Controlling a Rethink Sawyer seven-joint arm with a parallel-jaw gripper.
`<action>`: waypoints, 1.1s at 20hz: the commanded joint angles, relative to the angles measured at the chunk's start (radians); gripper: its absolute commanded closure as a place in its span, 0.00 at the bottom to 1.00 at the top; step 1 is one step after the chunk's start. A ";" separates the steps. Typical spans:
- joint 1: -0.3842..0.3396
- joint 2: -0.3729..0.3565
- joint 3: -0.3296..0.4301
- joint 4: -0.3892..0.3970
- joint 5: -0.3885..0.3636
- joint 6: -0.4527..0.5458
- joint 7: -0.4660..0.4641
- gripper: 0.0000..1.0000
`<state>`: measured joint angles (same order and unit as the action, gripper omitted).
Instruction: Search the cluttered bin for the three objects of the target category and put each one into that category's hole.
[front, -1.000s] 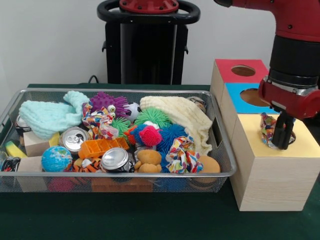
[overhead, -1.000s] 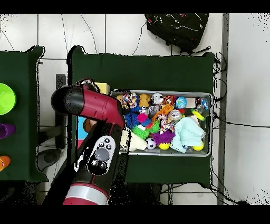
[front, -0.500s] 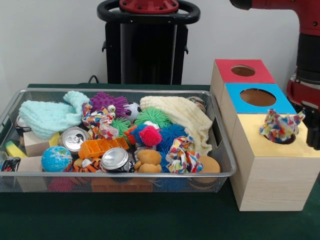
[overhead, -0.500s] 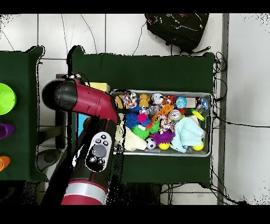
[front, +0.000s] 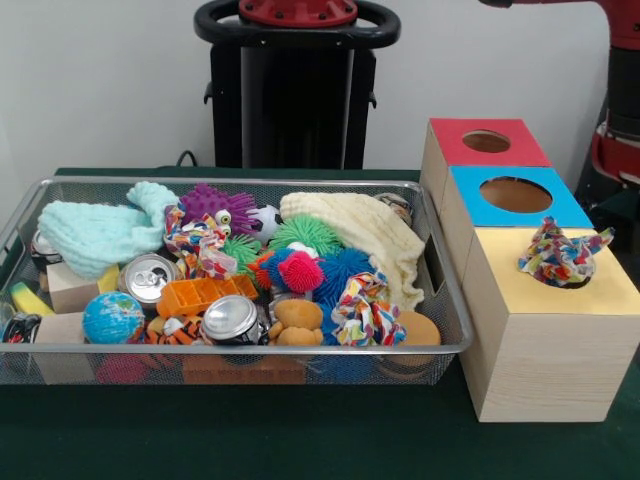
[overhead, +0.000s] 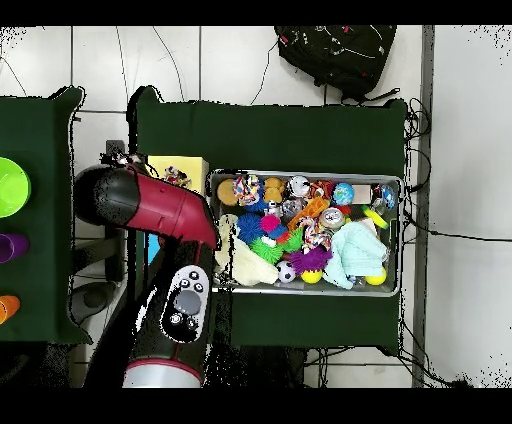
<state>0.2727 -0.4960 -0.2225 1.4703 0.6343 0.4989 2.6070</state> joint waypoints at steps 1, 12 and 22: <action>-0.012 -0.050 0.055 0.215 -0.046 0.052 0.079 1.00; -0.039 -0.094 -0.065 0.122 -0.165 0.264 0.077 1.00; -0.113 0.027 -0.060 -0.040 -0.227 0.238 0.088 1.00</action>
<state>0.2098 -0.5792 -0.3133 1.4906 0.4581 0.7430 2.6070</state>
